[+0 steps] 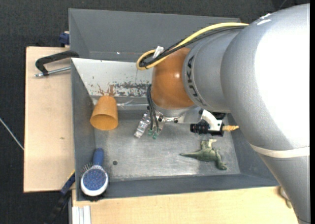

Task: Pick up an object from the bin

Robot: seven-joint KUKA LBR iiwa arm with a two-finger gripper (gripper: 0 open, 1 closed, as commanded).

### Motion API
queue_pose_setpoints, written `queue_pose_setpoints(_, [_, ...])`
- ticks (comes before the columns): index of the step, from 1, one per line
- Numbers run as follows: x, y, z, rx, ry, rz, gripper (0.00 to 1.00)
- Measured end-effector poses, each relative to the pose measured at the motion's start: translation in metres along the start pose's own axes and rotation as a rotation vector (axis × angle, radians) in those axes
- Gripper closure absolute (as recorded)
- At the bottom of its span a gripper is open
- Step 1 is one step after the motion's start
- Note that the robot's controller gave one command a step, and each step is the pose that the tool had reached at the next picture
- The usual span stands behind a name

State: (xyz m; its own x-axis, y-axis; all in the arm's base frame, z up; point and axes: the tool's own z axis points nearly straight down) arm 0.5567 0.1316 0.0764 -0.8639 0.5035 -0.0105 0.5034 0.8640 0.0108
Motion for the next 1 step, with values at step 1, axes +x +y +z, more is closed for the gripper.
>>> queue_pose_setpoints(1, [0.0551,-0.0205,-0.0664,0.007,0.011,-0.212,1.0])
